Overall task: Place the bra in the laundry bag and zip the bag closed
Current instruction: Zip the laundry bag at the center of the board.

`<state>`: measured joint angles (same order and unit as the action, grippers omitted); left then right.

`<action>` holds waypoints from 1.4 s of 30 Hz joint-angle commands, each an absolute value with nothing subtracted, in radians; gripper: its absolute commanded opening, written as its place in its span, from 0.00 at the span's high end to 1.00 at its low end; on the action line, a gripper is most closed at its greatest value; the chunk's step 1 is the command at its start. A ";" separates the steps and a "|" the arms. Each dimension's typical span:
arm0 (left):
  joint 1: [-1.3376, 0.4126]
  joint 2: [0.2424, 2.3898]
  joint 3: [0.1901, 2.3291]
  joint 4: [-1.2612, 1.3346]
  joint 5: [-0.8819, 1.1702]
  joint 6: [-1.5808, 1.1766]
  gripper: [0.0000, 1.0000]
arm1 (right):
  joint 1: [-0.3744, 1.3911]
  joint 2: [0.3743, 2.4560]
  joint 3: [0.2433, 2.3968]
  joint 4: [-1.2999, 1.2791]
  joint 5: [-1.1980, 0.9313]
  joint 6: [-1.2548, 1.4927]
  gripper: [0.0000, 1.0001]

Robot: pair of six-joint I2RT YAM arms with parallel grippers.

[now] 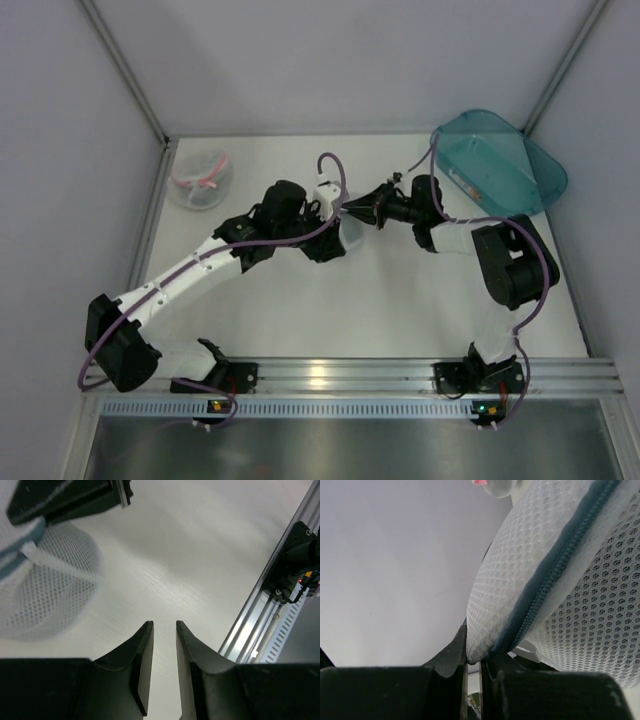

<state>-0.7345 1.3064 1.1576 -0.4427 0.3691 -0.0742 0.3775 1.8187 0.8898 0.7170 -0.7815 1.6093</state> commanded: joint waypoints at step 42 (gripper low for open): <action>-0.439 1.381 0.833 0.223 0.585 -0.640 0.98 | 0.460 1.756 0.825 0.846 -0.781 1.638 1.00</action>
<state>-0.4503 1.4322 0.8280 0.2276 0.5751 -0.6678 0.4431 1.8164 0.8169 0.8494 -0.7696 1.6970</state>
